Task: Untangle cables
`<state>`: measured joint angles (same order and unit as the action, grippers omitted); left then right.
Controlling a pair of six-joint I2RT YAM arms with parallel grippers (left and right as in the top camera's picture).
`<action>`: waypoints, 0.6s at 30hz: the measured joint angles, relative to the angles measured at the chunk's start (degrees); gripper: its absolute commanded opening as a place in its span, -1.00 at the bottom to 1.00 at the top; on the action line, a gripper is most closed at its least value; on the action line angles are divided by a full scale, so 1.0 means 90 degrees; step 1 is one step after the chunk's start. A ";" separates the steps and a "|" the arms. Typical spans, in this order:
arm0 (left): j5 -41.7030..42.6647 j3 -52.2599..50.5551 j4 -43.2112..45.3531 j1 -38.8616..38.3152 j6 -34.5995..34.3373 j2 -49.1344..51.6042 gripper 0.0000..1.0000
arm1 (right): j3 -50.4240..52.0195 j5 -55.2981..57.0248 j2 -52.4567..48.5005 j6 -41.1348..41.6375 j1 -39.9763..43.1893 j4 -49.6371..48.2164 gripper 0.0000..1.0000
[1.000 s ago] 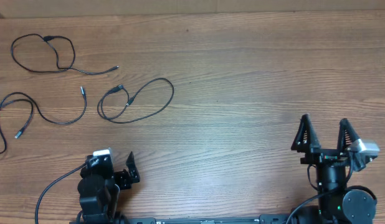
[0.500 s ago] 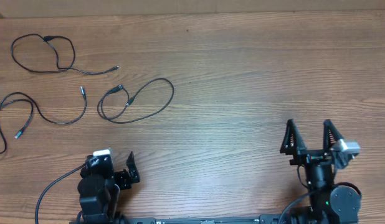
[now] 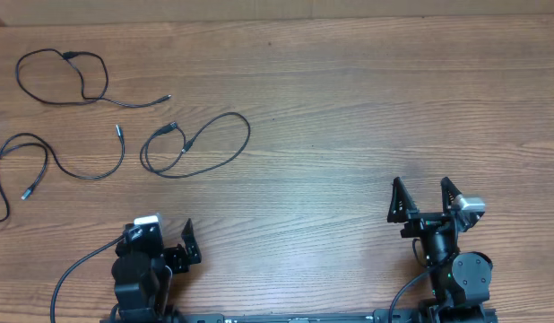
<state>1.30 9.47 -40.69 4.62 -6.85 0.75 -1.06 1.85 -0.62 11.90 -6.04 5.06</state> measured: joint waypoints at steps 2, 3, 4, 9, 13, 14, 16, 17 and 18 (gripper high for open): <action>0.0000 0.0000 0.0000 0.0000 0.0000 0.0000 1.00 | 0.0000 0.0005 0.0000 -0.0019 0.0000 0.0002 1.00; 0.0000 0.0000 -0.0002 0.0000 0.0000 0.0000 1.00 | 0.0000 0.0007 0.0000 -0.0024 0.0000 -0.0002 1.00; 0.0000 0.0000 0.0000 0.0000 0.0000 0.0000 0.99 | 0.0000 0.0007 0.0000 -0.0029 0.0000 0.0000 1.00; 0.0000 0.0000 0.0000 0.0000 0.0000 0.0000 0.99 | 0.0000 0.0005 0.0000 -0.0138 0.0000 0.0005 1.00; 0.0000 0.0000 -0.0002 0.0000 0.0000 0.0000 1.00 | 0.0000 0.0005 0.0000 -0.0163 0.0000 0.0005 1.00; 0.0000 0.0000 -0.0002 0.0000 0.0000 0.0000 0.99 | 0.0000 0.0002 0.0000 -0.0163 0.0000 0.0002 1.00; 0.0000 0.0000 -0.0002 0.0000 0.0000 0.0000 0.99 | 0.0000 0.0002 0.0000 -0.0165 0.0002 0.0000 1.00; 0.0000 0.0000 0.0000 0.0000 0.0000 0.0000 0.99 | 0.0000 0.0005 0.0000 -0.0163 0.0000 0.0002 1.00; 0.0000 0.0000 0.0000 0.0000 0.0000 0.0000 0.99 | 0.0000 0.0002 0.0000 -0.0165 0.0000 0.0002 1.00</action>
<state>1.30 9.47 -40.69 4.62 -6.85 0.75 -1.06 1.87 -0.62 10.41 -6.04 5.08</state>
